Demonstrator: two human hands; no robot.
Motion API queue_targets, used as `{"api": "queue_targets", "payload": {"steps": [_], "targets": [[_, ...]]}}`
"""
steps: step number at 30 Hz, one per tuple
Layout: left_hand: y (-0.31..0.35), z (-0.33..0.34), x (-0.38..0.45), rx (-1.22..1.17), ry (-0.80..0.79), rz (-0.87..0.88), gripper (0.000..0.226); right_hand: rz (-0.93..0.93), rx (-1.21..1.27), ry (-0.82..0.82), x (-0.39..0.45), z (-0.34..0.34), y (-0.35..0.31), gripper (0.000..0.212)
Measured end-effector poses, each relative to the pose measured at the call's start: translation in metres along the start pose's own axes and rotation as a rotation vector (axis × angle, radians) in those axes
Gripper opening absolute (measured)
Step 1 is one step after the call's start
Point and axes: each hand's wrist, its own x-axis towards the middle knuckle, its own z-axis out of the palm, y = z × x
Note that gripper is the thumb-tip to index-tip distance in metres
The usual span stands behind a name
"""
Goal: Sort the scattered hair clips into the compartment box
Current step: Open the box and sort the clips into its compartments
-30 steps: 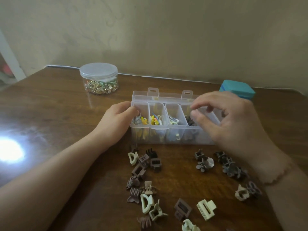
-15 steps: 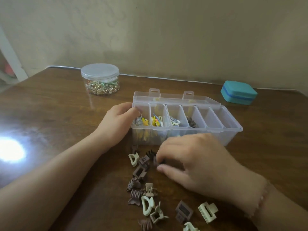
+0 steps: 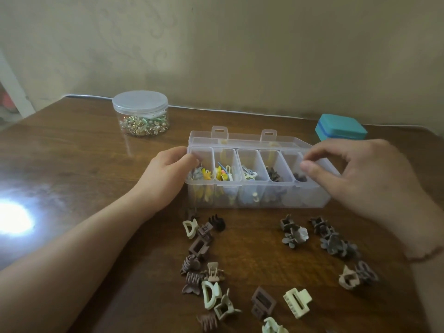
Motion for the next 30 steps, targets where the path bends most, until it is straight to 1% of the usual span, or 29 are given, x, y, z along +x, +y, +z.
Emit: {"api": "queue_targets", "payload": {"steps": [1,2,3,4,5,7,9,11,14,17,19,20,21,22,25,27,29,30], "targets": [[0.000,0.000,0.000,-0.005,0.003,-0.001,0.043,-0.005,0.022,0.049,-0.002,-0.003,-0.003,0.010],[0.000,0.000,0.000,-0.008,0.007,-0.003,0.043,-0.021,0.055,0.065,-0.004,-0.007,-0.006,0.011],[0.000,0.000,0.000,-0.010,0.009,-0.004,0.043,-0.048,0.097,0.042,-0.005,-0.009,-0.010,0.013],[0.000,0.000,0.000,-0.010,0.009,-0.005,0.043,-0.071,0.134,-0.029,-0.006,-0.011,-0.015,0.016],[0.000,0.000,0.000,-0.008,0.006,-0.005,0.043,-0.082,0.135,-0.137,-0.007,-0.012,-0.020,0.020],[0.001,0.000,0.000,-0.005,0.002,-0.006,0.044,-0.096,0.004,-0.340,-0.009,-0.008,-0.029,0.031],[0.001,0.000,0.000,-0.001,0.005,-0.009,0.044,-0.103,-0.118,-0.438,-0.012,-0.002,-0.035,0.036],[0.001,0.000,0.000,0.003,0.010,-0.010,0.045,-0.135,-0.166,-0.480,-0.015,0.005,-0.038,0.035],[0.002,0.000,0.000,0.002,0.000,-0.015,0.044,-0.193,-0.144,-0.443,-0.015,0.011,-0.036,0.029],[0.002,0.000,-0.001,-0.001,-0.005,-0.011,0.043,-0.161,-0.003,-0.344,-0.013,0.001,-0.031,0.029],[0.002,0.000,-0.001,-0.004,0.000,-0.014,0.042,-0.091,0.144,-0.135,-0.009,-0.007,-0.023,0.018],[0.003,0.001,-0.001,-0.005,0.000,-0.014,0.042,-0.056,0.162,-0.027,-0.007,-0.011,-0.018,0.012],[0.003,0.001,-0.001,-0.004,-0.001,-0.015,0.042,-0.016,0.150,0.035,-0.005,-0.012,-0.014,0.010],[0.003,0.000,-0.001,-0.002,-0.002,-0.015,0.043,0.017,0.137,0.051,-0.003,-0.009,-0.010,0.010],[0.005,-0.001,-0.003,0.002,-0.006,-0.015,0.043,0.063,0.112,-0.064,0.000,0.001,-0.002,0.014],[0.005,-0.001,-0.003,0.009,0.003,-0.017,0.044,0.047,0.087,-0.064,-0.001,0.003,0.001,0.017],[0.006,-0.001,-0.004,0.010,0.012,-0.015,0.043,0.007,0.152,-0.043,-0.002,-0.005,-0.005,0.012],[0.005,-0.001,-0.004,0.006,0.013,-0.014,0.041,-0.035,0.181,-0.080,-0.004,-0.009,-0.008,0.009]]}}
